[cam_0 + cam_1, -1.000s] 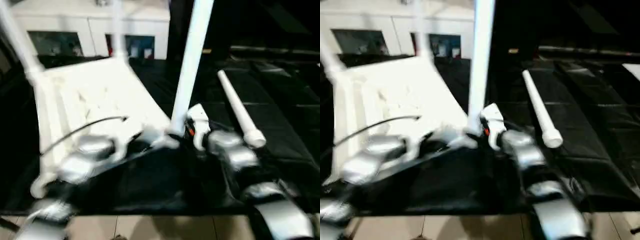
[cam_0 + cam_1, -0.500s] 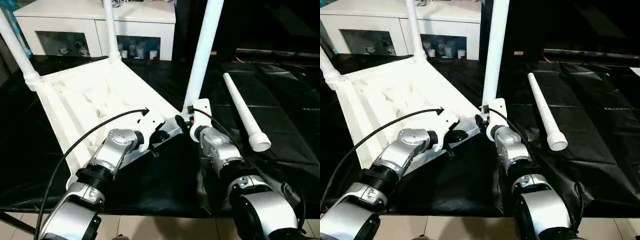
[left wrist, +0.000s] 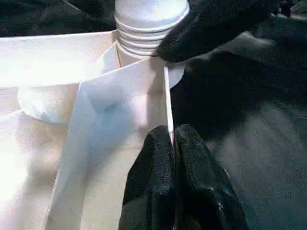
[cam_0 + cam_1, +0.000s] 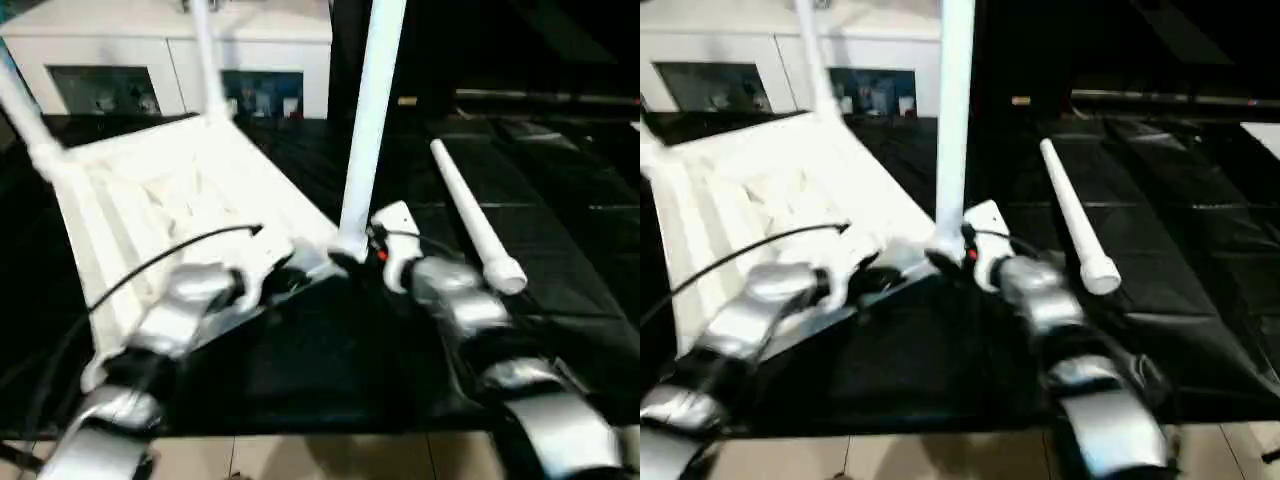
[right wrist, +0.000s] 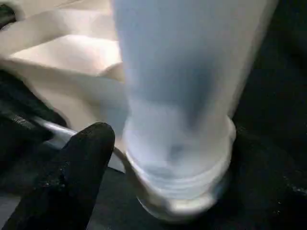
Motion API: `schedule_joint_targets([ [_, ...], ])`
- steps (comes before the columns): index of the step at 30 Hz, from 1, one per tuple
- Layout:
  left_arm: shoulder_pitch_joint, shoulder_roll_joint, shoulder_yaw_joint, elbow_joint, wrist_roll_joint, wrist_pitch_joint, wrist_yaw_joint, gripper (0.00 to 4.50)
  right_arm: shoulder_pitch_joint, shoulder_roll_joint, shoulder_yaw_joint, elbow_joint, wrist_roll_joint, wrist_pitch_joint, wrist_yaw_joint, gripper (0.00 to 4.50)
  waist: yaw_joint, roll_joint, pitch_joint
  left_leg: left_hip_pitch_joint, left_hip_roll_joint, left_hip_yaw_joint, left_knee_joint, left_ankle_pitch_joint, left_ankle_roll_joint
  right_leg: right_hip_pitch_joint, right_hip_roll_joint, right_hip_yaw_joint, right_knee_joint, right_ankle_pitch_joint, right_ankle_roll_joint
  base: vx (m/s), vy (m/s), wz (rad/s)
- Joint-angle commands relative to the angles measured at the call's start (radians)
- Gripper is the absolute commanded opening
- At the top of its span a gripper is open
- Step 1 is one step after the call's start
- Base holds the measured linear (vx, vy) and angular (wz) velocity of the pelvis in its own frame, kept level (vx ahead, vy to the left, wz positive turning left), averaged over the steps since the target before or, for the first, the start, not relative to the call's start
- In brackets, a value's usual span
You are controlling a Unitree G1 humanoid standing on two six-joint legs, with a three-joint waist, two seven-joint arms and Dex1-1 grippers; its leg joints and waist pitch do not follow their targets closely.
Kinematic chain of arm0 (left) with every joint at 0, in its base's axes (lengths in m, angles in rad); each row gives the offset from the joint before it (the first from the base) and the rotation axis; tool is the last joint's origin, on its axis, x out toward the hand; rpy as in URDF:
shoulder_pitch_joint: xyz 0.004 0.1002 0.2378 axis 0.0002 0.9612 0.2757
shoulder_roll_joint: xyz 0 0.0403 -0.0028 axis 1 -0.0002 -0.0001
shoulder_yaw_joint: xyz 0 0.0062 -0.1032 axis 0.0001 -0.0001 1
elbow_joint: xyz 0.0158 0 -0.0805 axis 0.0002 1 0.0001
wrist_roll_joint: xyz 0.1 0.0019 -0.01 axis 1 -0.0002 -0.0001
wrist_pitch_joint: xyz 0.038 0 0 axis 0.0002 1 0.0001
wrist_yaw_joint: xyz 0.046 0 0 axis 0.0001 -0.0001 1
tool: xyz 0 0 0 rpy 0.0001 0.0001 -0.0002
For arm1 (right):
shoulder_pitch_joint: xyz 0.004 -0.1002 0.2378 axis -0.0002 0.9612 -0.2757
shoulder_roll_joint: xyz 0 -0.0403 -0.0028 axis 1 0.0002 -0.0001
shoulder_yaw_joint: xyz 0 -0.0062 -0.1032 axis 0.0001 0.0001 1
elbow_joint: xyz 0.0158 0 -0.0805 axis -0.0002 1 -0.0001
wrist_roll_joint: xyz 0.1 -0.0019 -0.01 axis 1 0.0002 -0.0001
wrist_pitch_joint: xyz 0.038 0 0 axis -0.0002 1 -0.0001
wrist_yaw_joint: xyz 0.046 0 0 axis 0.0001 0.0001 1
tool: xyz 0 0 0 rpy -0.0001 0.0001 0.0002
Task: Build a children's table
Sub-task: Rotate leg to tighten
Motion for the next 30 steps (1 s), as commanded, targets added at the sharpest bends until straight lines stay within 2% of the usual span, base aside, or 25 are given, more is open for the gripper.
schedule_joint_targets([
  [1, 0.014, -0.007, -0.006, -0.038, -0.061, -0.034, -0.058, 0.0, 0.004, -0.013, 0.027, -0.043, 0.007, 0.016, 0.074, 3.9, 0.009, -0.004, -0.071, 0.005, 0.033, 0.001, -0.057, -0.193, 0.055, 0.061, -0.064, 0.043, -0.067, -0.233, -0.202, 0.0, 0.0, 0.0],
  [2, 0.03, 0.024, 0.004, -0.055, -0.08, -0.025, -0.107, 0.0, 0.013, -0.048, 0.047, -0.064, -0.003, 0.031, 0.145, 3.9, 0.011, -0.007, -0.069, 0.005, 0.034, 0.001, -0.058, -0.201, 0.053, 0.06, -0.064, 0.042, -0.068, -0.248, -0.199, 0.0, 0.0, 0.0],
  [4, 0.031, 0.026, 0.005, -0.056, -0.081, -0.025, -0.11, 0.0, 0.014, -0.05, 0.049, -0.065, -0.003, 0.031, 0.149, 3.9, 0.012, -0.006, -0.07, 0.005, 0.035, 0.001, -0.058, -0.201, 0.05, 0.06, -0.064, 0.044, -0.067, -0.249, -0.197, 0.0, 0.0, 0.0],
  [8, 0.034, 0.044, 0.01, -0.052, -0.08, -0.026, -0.124, 0.0, 0.011, -0.053, 0.053, -0.062, -0.004, 0.039, 0.169, 3.53, 0.012, -0.007, -0.068, 0.007, 0.033, -0.001, -0.061, -0.222, 0.033, 0.058, -0.067, 0.044, -0.071, -0.295, -0.183, 0.0, 0.0, 0.0],
  [11, 0.039, 0.047, 0.014, -0.063, -0.082, -0.016, -0.128, 0.0, 0.018, -0.048, 0.06, -0.08, 0.002, 0.061, 0.182, 3.17, 0.012, -0.009, -0.069, 0.006, 0.033, -0.001, -0.06, -0.206, 0.033, 0.058, -0.066, 0.044, -0.069, -0.282, -0.181, 0.0, 0.0, 0.0],
  [16, 0.043, 0.048, 0.015, -0.071, -0.084, -0.01, -0.131, 0.0, 0.029, -0.043, 0.067, -0.1, 0.004, 0.077, 0.189, 2.86, 0.012, -0.01, -0.07, 0.005, 0.032, 0.0, -0.059, -0.189, 0.037, 0.059, -0.064, 0.044, -0.066, -0.256, -0.185, 0.0, 0.0, 0.0],
  [19, 0.043, 0.043, 0.016, -0.068, -0.082, -0.01, -0.122, 0.0, 0.038, -0.032, 0.06, -0.103, 0.008, 0.091, 0.168, 2.78, 0.012, -0.01, -0.069, 0.006, 0.032, -0.001, -0.059, -0.196, 0.035, 0.058, -0.065, 0.044, -0.068, -0.271, -0.181, 0.0, 0.0, 0.0],
  [22, 0.03, 0.019, 0.02, -0.042, -0.058, -0.005, -0.056, 0.0, 0.031, 0.003, 0.022, -0.054, -0.001, 0.086, 0.021, 2.77, 0.009, -0.01, -0.068, 0.005, 0.032, -0.001, -0.061, -0.201, 0.027, 0.057, -0.066, 0.045, -0.07, -0.288, -0.175, 0.0, 0.0, 0.0],
  [23, 0.009, -0.014, 0.031, -0.011, -0.044, 0.007, 0.016, 0.0, 0.023, 0.033, -0.003, -0.011, -0.012, 0.081, -0.108, 2.76, 0.002, -0.011, -0.062, 0.007, 0.029, -0.003, -0.066, -0.225, 0.007, 0.054, -0.066, 0.043, -0.078, -0.362, -0.155, 0.0, 0.0, 0.0],
  [24, -0.028, -0.068, 0.044, 0.04, -0.015, 0.036, 0.145, 0.0, 0.01, 0.081, -0.055, 0.049, -0.009, 0.092, -0.304, 2.76, 0.001, -0.011, -0.062, 0.01, 0.028, -0.004, -0.067, -0.239, -0.001, 0.053, -0.067, 0.044, -0.082, -0.389, -0.148, 0.0, 0.0, 0.0],
  [25, -0.057, -0.105, 0.053, 0.075, 0.003, 0.062, 0.23, 0.0, 0.002, 0.113, -0.084, 0.076, 0.0, 0.106, -0.406, 2.76, -0.006, -0.01, -0.059, 0.017, 0.027, -0.004, -0.067, -0.26, -0.02, 0.046, -0.067, 0.046, -0.09, -0.445, -0.133, 0.0, 0.0, 0.0],
  [26, -0.057, -0.105, 0.053, 0.075, 0.003, 0.062, 0.23, 0.0, 0.002, 0.113, -0.084, 0.076, 0.0, 0.106, -0.406, 2.76, -0.004, -0.012, -0.06, 0.022, 0.022, -0.007, -0.067, -0.279, -0.029, 0.048, -0.07, 0.045, -0.095, -0.497, -0.112, 0.0, 0.0, 0.0],
  [27, -0.1, -0.159, 0.066, 0.122, 0.017, 0.105, 0.342, 0.0, -0.008, 0.156, -0.11, 0.103, 0.009, 0.113, -0.52, 2.76, -0.003, -0.013, -0.063, 0.02, 0.022, -0.009, -0.067, -0.279, -0.024, 0.052, -0.073, 0.044, -0.095, -0.504, -0.105, 0.0, 0.0, 0.0],
  [28, -0.105, -0.166, 0.067, 0.128, 0.018, 0.11, 0.356, 0.0, -0.01, 0.161, -0.114, 0.106, 0.011, 0.114, -0.534, 2.75, -0.004, -0.008, -0.06, 0.024, 0.022, -0.004, -0.066, -0.286, -0.018, 0.042, -0.068, 0.046, -0.102, -0.502, -0.099, 0.0, 0.0, 0.0],
  [29, -0.123, -0.188, 0.072, 0.147, 0.021, 0.124, 0.393, 0.0, -0.014, 0.179, -0.124, 0.114, 0.016, 0.117, -0.574, 2.75, -0.001, -0.012, -0.061, 0.032, 0.021, -0.003, -0.064, -0.297, -0.012, 0.039, -0.066, 0.047, -0.102, -0.495, -0.098, 0.0, 0.0, 0.0],
  [30, -0.127, -0.194, 0.072, 0.152, 0.023, 0.127, 0.403, 0.0, -0.015, 0.183, -0.126, 0.116, 0.018, 0.117, -0.583, 2.75, 0.002, -0.01, -0.063, 0.028, 0.021, -0.005, -0.065, -0.291, -0.01, 0.042, -0.067, 0.046, -0.098, -0.478, -0.101, 0.0, 0.0, 0.0],
])
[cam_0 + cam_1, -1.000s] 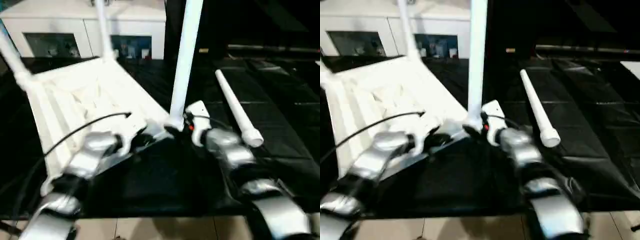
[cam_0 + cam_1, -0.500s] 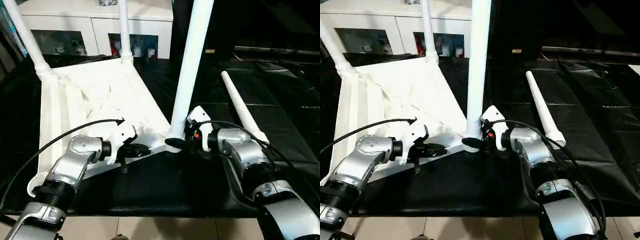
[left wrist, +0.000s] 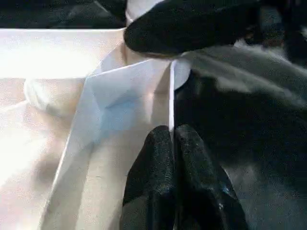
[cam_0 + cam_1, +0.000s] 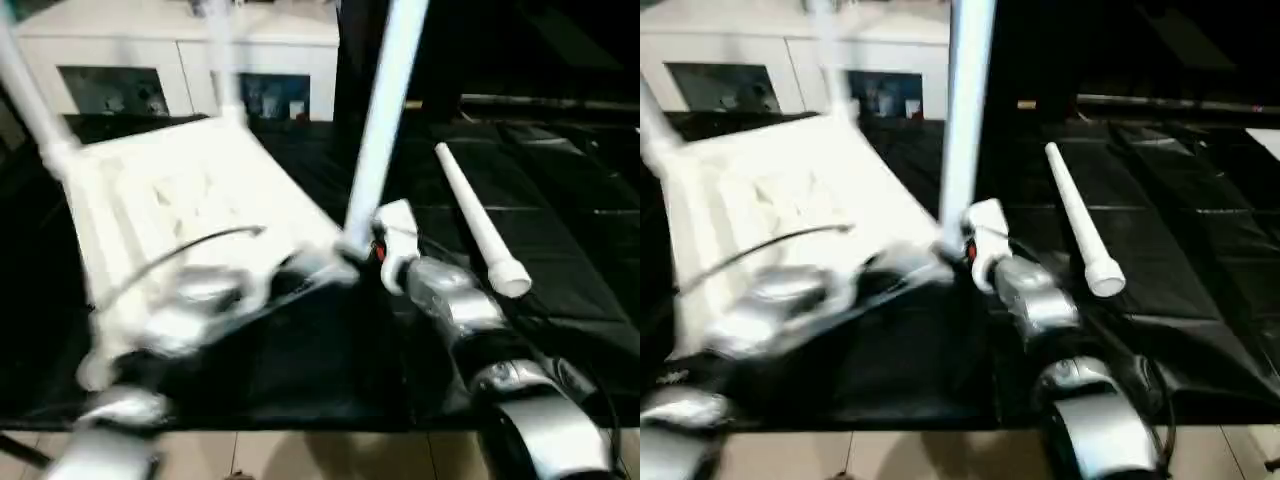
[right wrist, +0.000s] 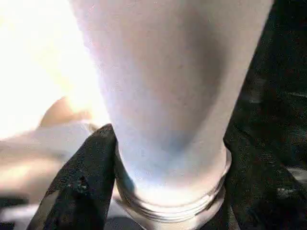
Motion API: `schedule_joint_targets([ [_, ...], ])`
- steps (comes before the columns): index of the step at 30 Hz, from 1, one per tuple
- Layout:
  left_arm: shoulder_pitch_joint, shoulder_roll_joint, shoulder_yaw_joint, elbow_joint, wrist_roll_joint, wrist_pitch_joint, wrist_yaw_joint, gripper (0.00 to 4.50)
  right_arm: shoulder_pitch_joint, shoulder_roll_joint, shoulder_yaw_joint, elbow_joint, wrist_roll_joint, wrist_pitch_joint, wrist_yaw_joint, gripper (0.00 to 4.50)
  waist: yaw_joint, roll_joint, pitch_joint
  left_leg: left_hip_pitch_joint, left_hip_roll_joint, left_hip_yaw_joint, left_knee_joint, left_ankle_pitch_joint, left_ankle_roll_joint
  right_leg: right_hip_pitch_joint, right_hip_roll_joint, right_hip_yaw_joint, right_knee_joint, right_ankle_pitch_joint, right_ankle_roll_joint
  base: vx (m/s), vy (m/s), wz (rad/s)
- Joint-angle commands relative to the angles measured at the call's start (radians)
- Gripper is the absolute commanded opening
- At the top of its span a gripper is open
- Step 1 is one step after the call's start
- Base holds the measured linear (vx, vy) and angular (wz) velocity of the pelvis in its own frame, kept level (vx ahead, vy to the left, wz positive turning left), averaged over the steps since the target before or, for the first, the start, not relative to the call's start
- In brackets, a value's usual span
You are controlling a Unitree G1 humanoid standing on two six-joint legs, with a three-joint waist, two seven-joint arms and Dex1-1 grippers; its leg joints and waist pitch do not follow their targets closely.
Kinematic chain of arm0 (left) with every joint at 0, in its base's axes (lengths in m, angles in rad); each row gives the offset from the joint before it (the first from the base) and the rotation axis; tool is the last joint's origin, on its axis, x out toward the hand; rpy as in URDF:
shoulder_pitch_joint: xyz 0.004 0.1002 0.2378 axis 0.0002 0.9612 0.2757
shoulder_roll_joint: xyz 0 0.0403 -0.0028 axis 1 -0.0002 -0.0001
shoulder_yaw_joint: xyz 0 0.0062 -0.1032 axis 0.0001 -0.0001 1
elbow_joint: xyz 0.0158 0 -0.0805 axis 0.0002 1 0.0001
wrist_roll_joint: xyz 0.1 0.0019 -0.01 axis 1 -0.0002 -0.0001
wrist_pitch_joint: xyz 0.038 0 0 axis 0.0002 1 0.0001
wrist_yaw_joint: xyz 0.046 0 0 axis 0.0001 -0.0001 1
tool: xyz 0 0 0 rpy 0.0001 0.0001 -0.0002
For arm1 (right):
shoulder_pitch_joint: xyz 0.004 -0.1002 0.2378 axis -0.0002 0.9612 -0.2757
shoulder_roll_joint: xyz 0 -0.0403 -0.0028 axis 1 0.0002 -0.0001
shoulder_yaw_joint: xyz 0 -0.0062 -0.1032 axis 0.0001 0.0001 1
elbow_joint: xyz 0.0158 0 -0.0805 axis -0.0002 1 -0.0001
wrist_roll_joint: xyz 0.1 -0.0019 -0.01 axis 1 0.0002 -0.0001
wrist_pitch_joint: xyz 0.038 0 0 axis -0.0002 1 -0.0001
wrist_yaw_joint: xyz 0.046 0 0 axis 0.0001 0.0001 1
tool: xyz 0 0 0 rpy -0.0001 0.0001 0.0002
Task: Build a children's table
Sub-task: Rotate leg to tighten
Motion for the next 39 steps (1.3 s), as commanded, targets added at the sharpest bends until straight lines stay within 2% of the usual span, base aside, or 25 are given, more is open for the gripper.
schedule_joint_targets([
  [1, -0.031, -0.028, 0.062, 0.042, -0.019, 0.012, 0.16, 0.0, 0.026, 0.039, 0.004, 0.057, 0.012, 0.039, -0.038, 2.75, -0.004, -0.009, -0.065, 0.007, 0.027, -0.007, -0.07, -0.274, -0.003, 0.039, -0.063, 0.043, -0.093, -0.424, -0.114, 0.0, 0.0, 0.0],
  [2, -0.045, -0.044, 0.059, 0.054, -0.015, 0.012, 0.178, 0.0, 0.019, 0.053, 0.003, 0.062, 0.015, 0.036, -0.048, 2.75, -0.002, -0.009, -0.067, 0.008, 0.027, -0.007, -0.069, -0.266, -0.002, 0.04, -0.062, 0.043, -0.09, -0.395, -0.118, 0.0, 0.0, 0.0],
  [4, -0.058, -0.061, 0.05, 0.064, -0.007, 0.003, 0.192, 0.0, 0.009, 0.066, 0.01, 0.066, 0.008, 0.02, -0.045, 2.75, -0.002, -0.006, -0.071, 0.002, 0.026, -0.004, -0.067, -0.231, 0.009, 0.046, -0.059, 0.043, -0.079, -0.277, -0.151, 0.0, 0.0, 0.0],
  [6, -0.071, -0.072, 0.032, 0.077, 0.01, -0.035, 0.182, 0.0, -0.011, 0.074, 0.015, 0.077, -0.004, -0.022, -0.027, 2.75, 0.001, -0.006, -0.073, -0.001, 0.025, -0.003, -0.064, -0.216, 0.019, 0.05, -0.062, 0.042, -0.075, -0.239, -0.166, 0.0, 0.0, 0.0],
  [7, -0.071, -0.072, 0.032, 0.077, 0.01, -0.035, 0.182, 0.0, -0.011, 0.074, 0.015, 0.077, -0.004, -0.022, -0.027, 3.1, 0.001, -0.006, -0.073, -0.003, 0.025, -0.003, -0.063, -0.209, 0.024, 0.052, -0.063, 0.041, -0.074, -0.233, -0.17, 0.0, 0.0, 0.0],
  [9, -0.071, -0.073, 0.028, 0.083, 0.018, -0.063, 0.171, 0.0, -0.02, 0.079, -0.004, 0.087, 0.006, -0.049, -0.024, 3.45, 0.001, -0.005, -0.071, -0.002, 0.025, -0.003, -0.064, -0.218, 0.027, 0.052, -0.064, 0.04, -0.077, -0.253, -0.168, 0.0, 0.0, 0.0],
  [11, -0.052, -0.074, 0.022, 0.063, -0.002, -0.142, 0.109, 0.0, -0.023, 0.069, -0.014, 0.079, 0.017, -0.068, 0.001, 3.45, -0.003, -0.003, -0.069, -0.006, 0.025, -0.008, -0.069, -0.251, 0.022, 0.054, -0.066, 0.038, -0.083, -0.317, -0.146, 0.0, 0.0, 0.0],
  [13, -0.048, -0.078, 0.021, 0.059, -0.007, -0.176, 0.099, 0.0, -0.024, 0.059, -0.011, 0.07, 0.011, -0.08, 0.0, 3.84, -0.011, -0.008, -0.07, -0.008, 0.025, -0.009, -0.07, -0.254, 0.019, 0.056, -0.064, 0.038, -0.083, -0.324, -0.137, 0.0, 0.0, 0.0],
  [15, -0.047, -0.084, 0.025, 0.054, -0.017, -0.213, 0.092, 0.0, -0.02, 0.045, -0.012, 0.05, 0.01, -0.095, 0.006, 3.84, -0.012, -0.007, -0.072, -0.005, 0.026, -0.006, -0.066, -0.239, 0.024, 0.053, -0.067, 0.04, -0.082, -0.308, -0.148, 0.0, 0.0, 0.0],
  [17, -0.041, -0.086, 0.03, 0.027, -0.03, -0.255, 0.065, 0.45, 0.007, 0.017, -0.021, -0.011, 0.022, -0.108, 0.029, 3.9, -0.007, -0.007, -0.078, -0.009, 0.027, -0.004, -0.06, -0.184, 0.044, 0.057, -0.066, 0.041, -0.072, -0.213, -0.171, 0.0, 0.0, 0.0],
  [18, -0.041, -0.087, 0.033, 0.02, -0.034, -0.26, 0.061, 0.45, 0.015, 0.012, -0.022, -0.028, 0.026, -0.107, 0.036, 3.9, -0.004, -0.006, -0.081, -0.01, 0.027, -0.003, -0.057, -0.161, 0.05, 0.058, -0.065, 0.041, -0.066, -0.169, -0.182, 0.0, 0.0, 0.0],
  [20, -0.036, -0.085, 0.044, -0.006, -0.045, -0.273, 0.056, 0.69, 0.047, -0.005, -0.019, -0.089, 0.033, -0.099, 0.065, 3.9, 0.001, -0.006, -0.085, -0.014, 0.031, -0.002, -0.048, -0.087, 0.084, 0.057, -0.059, 0.038, -0.045, 0.002, -0.232, 0.0, 0.0, 0.0],
  [21, -0.032, -0.085, 0.049, -0.019, -0.05, -0.279, 0.054, 0.76, 0.063, -0.013, -0.016, -0.118, 0.035, -0.094, 0.081, 3.9, -0.002, -0.007, -0.084, -0.015, 0.031, -0.002, -0.048, -0.085, 0.09, 0.058, -0.059, 0.037, -0.043, 0.017, -0.241, 0.0, 0.0, 0.0],
  [22, -0.027, -0.082, 0.061, -0.039, -0.065, -0.281, 0.052, 0.83, 0.086, -0.024, -0.009, -0.158, 0.036, -0.083, 0.107, 3.9, -0.002, -0.01, -0.082, -0.017, 0.029, -0.001, -0.048, -0.096, 0.102, 0.062, -0.06, 0.037, -0.045, 0.017, -0.244, 0.0, 0.0, 0.0],
  [24, -0.019, -0.071, 0.089, -0.08, -0.091, -0.279, 0.061, 1.04, 0.126, -0.044, 0.005, -0.227, 0.038, -0.056, 0.151, 3.9, -0.004, -0.008, -0.079, -0.016, 0.028, 0.0, -0.049, -0.119, 0.105, 0.062, -0.061, 0.037, -0.052, -0.023, -0.237, 0.0, 0.0, 0.0],
  [26, -0.016, -0.053, 0.106, -0.11, -0.096, -0.265, 0.073, 1.19, 0.151, -0.059, 0.019, -0.267, 0.04, -0.036, 0.182, 3.9, -0.008, -0.01, -0.075, -0.015, 0.029, 0.0, -0.052, -0.156, 0.091, 0.062, -0.06, 0.037, -0.06, -0.094, -0.221, 0.0, 0.0, 0.0],
  [28, -0.016, -0.015, 0.131, -0.135, -0.08, -0.244, 0.105, 1.34, 0.19, -0.081, 0.046, -0.326, 0.039, -0.01, 0.231, 3.9, -0.011, -0.01, -0.07, -0.011, 0.03, -0.001, -0.056, -0.198, 0.064, 0.058, -0.06, 0.037, -0.07, -0.201, -0.187, 0.0, 0.0, 0.0],
  [30, -0.016, 0.038, 0.157, -0.154, -0.055, -0.214, 0.148, 1.58, 0.232, -0.101, 0.075, -0.392, 0.037, 0.018, 0.274, 3.9, -0.013, -0.008, -0.065, -0.01, 0.031, -0.004, -0.062, -0.234, 0.047, 0.055, -0.057, 0.037, -0.076, -0.268, -0.154, 0.0, 0.0, 0.0],
  [31, -0.017, 0.073, 0.181, -0.166, -0.042, -0.192, 0.18, 1.64, 0.255, -0.11, 0.085, -0.431, 0.043, 0.036, 0.292, 3.9, -0.018, -0.014, -0.066, -0.009, 0.03, -0.005, -0.064, -0.248, 0.036, 0.054, -0.058, 0.037, -0.08, -0.304, -0.141, 0.0, 0.0, 0.0],
  [32, -0.011, 0.149, 0.228, -0.196, -0.016, -0.142, 0.229, 1.67, 0.299, -0.125, 0.093, -0.515, 0.061, 0.075, 0.313, 3.9, -0.012, -0.011, -0.069, -0.006, 0.033, -0.009, -0.064, -0.242, 0.028, 0.054, -0.058, 0.038, -0.073, -0.289, -0.133, 0.0, 0.0, 0.0],
  [34, -0.005, 0.184, 0.243, -0.207, 0.008, -0.12, 0.257, 1.86, 0.313, -0.13, 0.094, -0.545, 0.068, 0.094, 0.318, 3.9, -0.019, -0.007, -0.067, -0.012, 0.034, -0.012, -0.068, -0.229, 0.025, 0.056, -0.054, 0.038, -0.068, -0.258, -0.128, 0.0, 0.0, 0.0],
  [35, 0.002, 0.217, 0.253, -0.216, 0.033, -0.099, 0.277, 2.09, 0.324, -0.135, 0.097, -0.564, 0.07, 0.106, 0.324, 3.9, -0.022, -0.006, -0.068, -0.005, 0.033, -0.01, -0.065, -0.22, 0.017, 0.05, -0.053, 0.038, -0.069, -0.233, -0.14, 0.0, 0.0, 0.0],
  [36, 0.025, 0.27, 0.266, -0.243, 0.056, -0.045, 0.274, 2.09, 0.332, -0.138, 0.103, -0.578, 0.069, 0.121, 0.33, 3.9, -0.022, -0.007, -0.067, -0.003, 0.033, -0.008, -0.063, -0.221, 0.015, 0.048, -0.052, 0.039, -0.069, -0.231, -0.147, 0.0, 0.0, 0.0],
  [37, 0.025, 0.27, 0.266, -0.243, 0.056, -0.045, 0.274, 2.09, 0.332, -0.138, 0.103, -0.578, 0.069, 0.121, 0.33, 3.9, -0.021, -0.005, -0.066, -0.005, 0.034, -0.008, -0.065, -0.222, 0.012, 0.048, -0.054, 0.04, -0.067, -0.232, -0.157, 0.0, 0.0, 0.0],
  [39, 0.059, 0.325, 0.272, -0.271, 0.072, 0.015, 0.245, 1.76, 0.328, -0.134, 0.111, -0.568, 0.065, 0.141, 0.333, 3.63, -0.021, -0.002, -0.063, -0.003, 0.034, -0.008, -0.066, -0.233, 0.008, 0.044, -0.055, 0.041, -0.069, -0.247, -0.166, 0.0, 0.0, 0.0],
])
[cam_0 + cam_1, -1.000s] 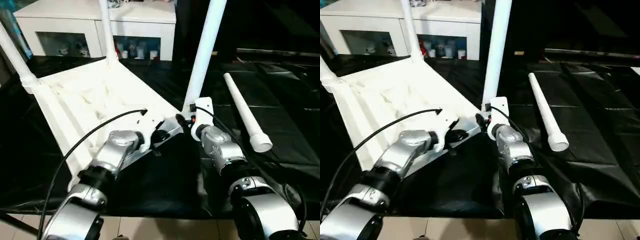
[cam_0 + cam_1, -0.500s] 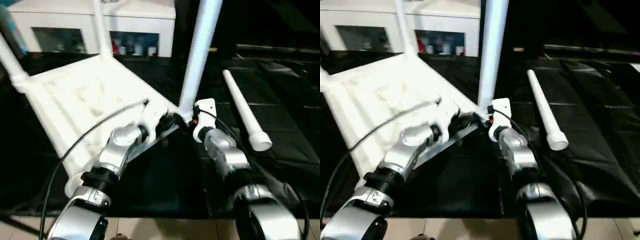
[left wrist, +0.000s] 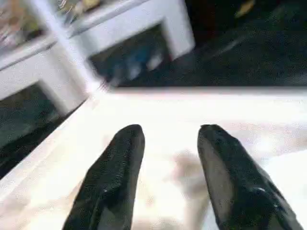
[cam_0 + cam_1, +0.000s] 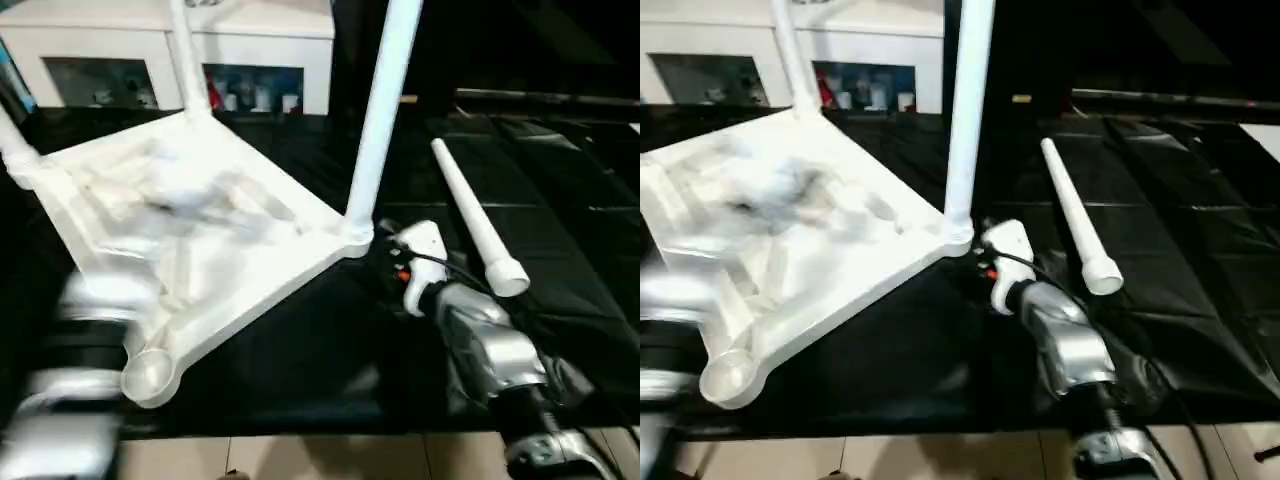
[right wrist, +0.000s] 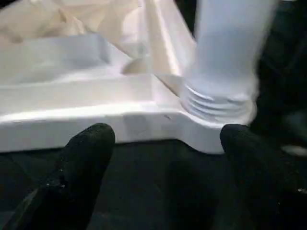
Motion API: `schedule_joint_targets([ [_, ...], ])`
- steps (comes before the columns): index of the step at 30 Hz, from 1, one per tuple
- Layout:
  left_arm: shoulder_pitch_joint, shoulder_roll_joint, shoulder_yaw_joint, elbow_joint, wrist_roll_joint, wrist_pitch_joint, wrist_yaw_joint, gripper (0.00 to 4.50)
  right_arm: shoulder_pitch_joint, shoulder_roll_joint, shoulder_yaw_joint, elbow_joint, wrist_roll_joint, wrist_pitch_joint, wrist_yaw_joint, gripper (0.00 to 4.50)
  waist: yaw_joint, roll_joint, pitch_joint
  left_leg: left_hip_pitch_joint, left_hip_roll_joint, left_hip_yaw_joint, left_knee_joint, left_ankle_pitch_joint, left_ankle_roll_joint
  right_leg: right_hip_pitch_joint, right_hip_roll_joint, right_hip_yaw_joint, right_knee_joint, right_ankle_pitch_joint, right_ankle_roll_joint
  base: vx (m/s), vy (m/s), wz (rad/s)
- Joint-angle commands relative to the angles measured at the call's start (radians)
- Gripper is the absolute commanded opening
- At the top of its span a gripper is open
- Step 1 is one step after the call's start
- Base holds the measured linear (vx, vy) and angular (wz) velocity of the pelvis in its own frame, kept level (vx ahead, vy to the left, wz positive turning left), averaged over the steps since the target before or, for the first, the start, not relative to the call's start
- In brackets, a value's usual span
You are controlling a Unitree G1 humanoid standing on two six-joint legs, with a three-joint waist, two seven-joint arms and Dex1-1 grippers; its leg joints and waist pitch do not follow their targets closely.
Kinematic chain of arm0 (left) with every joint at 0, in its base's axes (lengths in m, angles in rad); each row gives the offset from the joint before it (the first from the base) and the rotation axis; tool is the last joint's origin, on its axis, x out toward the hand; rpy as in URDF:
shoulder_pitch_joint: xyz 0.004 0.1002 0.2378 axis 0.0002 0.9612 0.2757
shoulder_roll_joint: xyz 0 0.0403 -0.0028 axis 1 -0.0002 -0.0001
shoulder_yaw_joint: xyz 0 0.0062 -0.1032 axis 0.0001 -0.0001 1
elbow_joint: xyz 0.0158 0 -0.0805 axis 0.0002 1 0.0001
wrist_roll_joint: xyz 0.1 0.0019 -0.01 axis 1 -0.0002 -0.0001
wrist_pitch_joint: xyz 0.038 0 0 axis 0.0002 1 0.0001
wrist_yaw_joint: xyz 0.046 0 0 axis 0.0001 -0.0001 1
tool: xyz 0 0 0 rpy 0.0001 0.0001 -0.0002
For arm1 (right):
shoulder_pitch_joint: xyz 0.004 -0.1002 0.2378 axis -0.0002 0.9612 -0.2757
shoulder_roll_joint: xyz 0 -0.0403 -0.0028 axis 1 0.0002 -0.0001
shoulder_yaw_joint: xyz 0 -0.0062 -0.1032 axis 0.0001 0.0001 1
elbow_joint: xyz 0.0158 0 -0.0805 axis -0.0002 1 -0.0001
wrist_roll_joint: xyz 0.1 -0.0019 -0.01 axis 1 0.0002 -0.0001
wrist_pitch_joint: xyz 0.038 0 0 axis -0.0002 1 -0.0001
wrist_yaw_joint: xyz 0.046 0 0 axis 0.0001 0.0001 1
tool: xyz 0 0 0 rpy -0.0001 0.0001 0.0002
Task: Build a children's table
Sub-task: Rotate leg to tighten
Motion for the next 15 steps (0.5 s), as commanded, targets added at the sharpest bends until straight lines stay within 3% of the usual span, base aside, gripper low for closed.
schedule_joint_targets([
  [1, 0.028, 0.027, -0.015, -0.025, 0.031, 0.059, -0.02, 1.74, -0.006, 0.002, 0.017, -0.004, -0.008, 0.026, -0.001, 3.57, 0.003, 0.012, -0.071, 0.015, 0.031, -0.007, -0.07, -0.237, -0.006, 0.05, -0.056, 0.046, -0.068, -0.247, -0.169, 0.0, 0.0, 0.0],
  [3, 0.075, 0.085, -0.032, -0.06, 0.076, 0.141, -0.024, 1.73, -0.029, 0.009, 0.03, 0.046, -0.041, 0.051, -0.033, 3.44, 0.001, 0.008, -0.068, 0.012, 0.029, -0.007, -0.074, -0.242, -0.01, 0.05, -0.055, 0.046, -0.068, -0.259, -0.167, 0.0, 0.0, 0.0],
  [4, 0.093, 0.102, -0.033, -0.069, 0.087, 0.17, -0.015, 1.48, -0.041, 0.013, 0.033, 0.07, -0.055, 0.06, -0.052, 3.3, -0.001, 0.002, -0.069, 0.012, 0.03, -0.008, -0.074, -0.244, -0.016, 0.05, -0.056, 0.046, -0.067, -0.263, -0.167, 0.0, 0.0, 0.0],
  [6, 0.125, 0.126, -0.05, -0.086, 0.102, 0.222, -0.012, 1.35, -0.05, 0.014, 0.043, 0.079, -0.066, 0.092, -0.073, 3.19, 0.003, 0.007, -0.068, 0.015, 0.029, -0.008, -0.074, -0.247, -0.02, 0.047, -0.057, 0.047, -0.069, -0.272, -0.169, 0.0, 0.0, 0.0],
  [10, 0.167, 0.143, -0.076, -0.081, 0.126, 0.258, -0.028, 0.96, -0.071, 0.018, 0.057, 0.105, -0.078, 0.101, -0.084, 2.84, 0.008, 0.0, -0.068, 0.016, 0.029, -0.009, -0.076, -0.266, -0.025, 0.047, -0.059, 0.048, -0.07, -0.267, -0.163, 0.0, 0.0, 0.0],
  [15, 0.211, 0.168, -0.105, -0.086, 0.141, 0.288, -0.053, 0.45, -0.103, 0.034, 0.06, 0.15, -0.085, 0.095, -0.097, 2.31, 0.009, 0.0, -0.068, 0.015, 0.029, -0.011, -0.077, -0.268, -0.031, 0.048, -0.059, 0.048, -0.068, -0.257, -0.164, 0.0, 0.0, 0.0],
])
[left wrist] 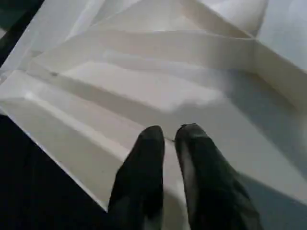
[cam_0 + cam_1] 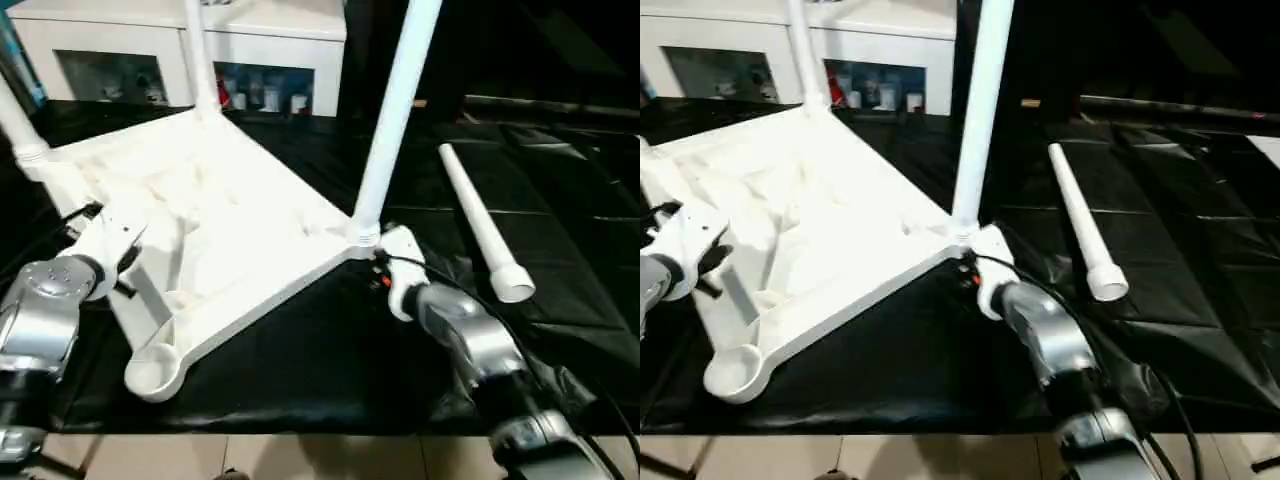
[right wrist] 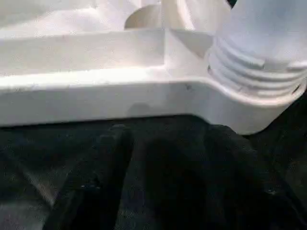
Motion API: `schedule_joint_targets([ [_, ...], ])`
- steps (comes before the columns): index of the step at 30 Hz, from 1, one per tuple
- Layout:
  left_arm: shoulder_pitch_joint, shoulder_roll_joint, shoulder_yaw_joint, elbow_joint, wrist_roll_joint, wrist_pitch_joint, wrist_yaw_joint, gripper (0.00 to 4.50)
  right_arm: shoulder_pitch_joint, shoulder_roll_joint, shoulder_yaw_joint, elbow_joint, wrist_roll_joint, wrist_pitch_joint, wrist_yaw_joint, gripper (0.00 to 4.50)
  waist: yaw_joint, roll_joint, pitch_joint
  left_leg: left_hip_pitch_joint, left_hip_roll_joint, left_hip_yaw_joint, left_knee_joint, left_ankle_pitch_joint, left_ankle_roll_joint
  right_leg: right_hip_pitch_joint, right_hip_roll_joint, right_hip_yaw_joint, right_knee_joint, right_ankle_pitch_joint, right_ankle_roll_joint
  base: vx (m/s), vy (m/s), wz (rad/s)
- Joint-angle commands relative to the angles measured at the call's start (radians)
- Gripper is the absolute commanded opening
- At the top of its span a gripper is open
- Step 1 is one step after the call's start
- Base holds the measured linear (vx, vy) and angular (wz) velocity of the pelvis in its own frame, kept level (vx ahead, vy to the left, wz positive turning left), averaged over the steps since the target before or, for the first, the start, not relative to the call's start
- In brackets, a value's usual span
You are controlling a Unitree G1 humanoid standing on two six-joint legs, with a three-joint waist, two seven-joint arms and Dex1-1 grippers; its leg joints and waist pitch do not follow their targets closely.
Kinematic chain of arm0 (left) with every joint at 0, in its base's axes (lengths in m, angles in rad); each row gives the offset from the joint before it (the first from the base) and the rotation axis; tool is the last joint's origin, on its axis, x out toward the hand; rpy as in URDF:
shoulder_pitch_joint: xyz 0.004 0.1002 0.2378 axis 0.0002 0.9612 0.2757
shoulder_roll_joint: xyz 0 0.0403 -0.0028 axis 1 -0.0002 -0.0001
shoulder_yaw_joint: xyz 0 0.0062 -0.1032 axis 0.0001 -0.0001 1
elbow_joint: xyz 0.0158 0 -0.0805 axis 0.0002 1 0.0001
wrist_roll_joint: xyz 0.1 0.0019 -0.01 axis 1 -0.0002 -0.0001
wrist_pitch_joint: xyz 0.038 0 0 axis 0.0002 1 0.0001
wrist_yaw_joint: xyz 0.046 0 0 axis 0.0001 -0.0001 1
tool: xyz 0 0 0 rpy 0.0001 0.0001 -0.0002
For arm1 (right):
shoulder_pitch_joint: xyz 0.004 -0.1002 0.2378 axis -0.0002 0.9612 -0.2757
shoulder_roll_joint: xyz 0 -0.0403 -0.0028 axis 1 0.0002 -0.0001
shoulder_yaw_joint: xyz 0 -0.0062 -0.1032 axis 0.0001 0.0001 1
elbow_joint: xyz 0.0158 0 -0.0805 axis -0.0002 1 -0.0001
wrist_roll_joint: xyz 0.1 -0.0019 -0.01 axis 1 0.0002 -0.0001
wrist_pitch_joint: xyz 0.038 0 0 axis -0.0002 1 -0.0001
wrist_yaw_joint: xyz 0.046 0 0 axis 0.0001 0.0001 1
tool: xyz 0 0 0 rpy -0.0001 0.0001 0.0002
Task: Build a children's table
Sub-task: Rotate leg to tighten, then rotate table base
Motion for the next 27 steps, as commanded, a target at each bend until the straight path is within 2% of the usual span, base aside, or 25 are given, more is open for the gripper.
schedule_joint_targets([
  [1, 0.029, 0.004, -0.021, 0.004, 0.0, 0.028, -0.03, 0.45, -0.02, 0.003, -0.004, 0.033, -0.009, 0.001, -0.013, 2.31, 0.0, 0.016, -0.066, 0.014, 0.029, -0.01, -0.077, -0.27, -0.032, 0.047, -0.061, 0.048, -0.067, -0.255, -0.166, 0.0, 0.0, 0.0],
  [3, 0.036, -0.006, -0.013, 0.007, -0.026, 0.034, -0.041, 0.23, -0.038, 0.014, -0.005, 0.061, -0.011, -0.007, -0.021, 2.08, -0.001, 0.016, -0.067, 0.014, 0.028, -0.01, -0.076, -0.262, -0.033, 0.047, -0.061, 0.048, -0.066, -0.246, -0.172, 0.0, 0.0, 0.0],
  [5, 0.05, 0.002, -0.035, -0.001, -0.032, 0.04, -0.076, 0.02, -0.057, 0.024, -0.001, 0.094, -0.013, -0.021, -0.023, 1.86, -0.002, 0.017, -0.069, 0.015, 0.029, -0.01, -0.076, -0.27, -0.035, 0.047, -0.061, 0.047, -0.066, -0.243, -0.175, 0.0, 0.0, 0.0],
  [6, 0.056, 0.008, -0.044, -0.008, -0.03, 0.046, -0.086, 0.0, -0.066, 0.028, 0.003, 0.11, -0.016, -0.028, -0.025, 1.79, -0.002, 0.021, -0.068, 0.015, 0.029, -0.011, -0.076, -0.272, -0.036, 0.047, -0.061, 0.047, -0.066, -0.241, -0.177, 0.0, 0.0, 0.0],
  [9, 0.057, 0.011, -0.039, -0.014, -0.021, 0.05, -0.07, 0.0, -0.084, 0.037, 0.005, 0.139, -0.019, -0.039, -0.027, 1.53, -0.006, 0.017, -0.068, 0.014, 0.028, -0.01, -0.076, -0.269, -0.034, 0.049, -0.059, 0.047, -0.064, -0.226, -0.183, 0.0, 0.0, 0.0],
  [14, 0.012, 0.008, 0.05, -0.02, -0.021, 0.057, 0.048, 0.0, -0.106, 0.046, 0.005, 0.179, -0.02, -0.059, -0.023, 1.13, -0.007, 0.011, -0.068, 0.013, 0.028, -0.01, -0.075, -0.264, -0.03, 0.05, -0.06, 0.048, -0.064, -0.241, -0.174, 0.0, 0.0, 0.0],
  [15, 0.01, 0.007, 0.055, -0.02, -0.023, 0.058, 0.053, 0.0, -0.106, 0.046, 0.005, 0.18, -0.02, -0.06, -0.023, 1.13, -0.006, 0.012, -0.069, 0.014, 0.028, -0.009, -0.075, -0.259, -0.03, 0.05, -0.06, 0.048, -0.063, -0.235, -0.174, 0.0, 0.0, 0.0],
  [16, 0.005, 0.018, 0.057, -0.024, -0.018, 0.068, 0.056, 0.0, -0.106, 0.044, 0.008, 0.189, -0.022, -0.066, -0.019, 0.94, -0.006, 0.012, -0.071, 0.013, 0.028, -0.01, -0.074, -0.249, -0.03, 0.05, -0.059, 0.047, -0.062, -0.221, -0.175, 0.0, 0.0, 0.0],
  [19, 0.007, 0.028, 0.052, -0.024, -0.007, 0.072, 0.06, 0.0, -0.106, 0.043, 0.009, 0.196, -0.025, -0.07, -0.015, 0.74, -0.005, 0.011, -0.071, 0.014, 0.028, -0.009, -0.073, -0.234, -0.029, 0.05, -0.057, 0.046, -0.059, -0.186, -0.185, 0.0, 0.0, 0.0],
  [20, 0.013, 0.037, 0.036, -0.012, -0.002, 0.069, 0.056, 0.0, -0.109, 0.043, 0.009, 0.206, -0.026, -0.074, -0.012, 0.64, -0.005, 0.014, -0.072, 0.015, 0.028, -0.008, -0.072, -0.234, -0.029, 0.05, -0.057, 0.046, -0.058, -0.18, -0.188, 0.0, 0.0, 0.0],
  [22, 0.016, 0.041, 0.029, -0.007, 0.001, 0.067, 0.057, 0.0, -0.111, 0.043, 0.009, 0.21, -0.026, -0.077, -0.011, 0.41, -0.005, 0.013, -0.07, 0.015, 0.028, -0.008, -0.073, -0.245, -0.029, 0.049, -0.056, 0.047, -0.061, -0.19, -0.186, 0.0, 0.0, 0.0],
  [25, 0.035, 0.042, -0.012, -0.004, -0.011, 0.054, -0.004, 0.0, -0.116, 0.044, 0.01, 0.22, -0.026, -0.083, -0.011, 0.17, -0.002, 0.011, -0.069, 0.017, 0.03, -0.01, -0.075, -0.269, -0.034, 0.047, -0.061, 0.047, -0.065, -0.234, -0.178, 0.0, 0.0, 0.0],
  [27, 0.053, 0.038, -0.05, -0.02, -0.034, 0.047, -0.082, 0.0, -0.124, 0.047, 0.008, 0.235, -0.029, -0.092, -0.012, 0.07, 0.0, 0.011, -0.069, 0.015, 0.03, -0.01, -0.076, -0.262, -0.036, 0.049, -0.061, 0.048, -0.063, -0.23, -0.18, 0.0, 0.0, 0.0],
])
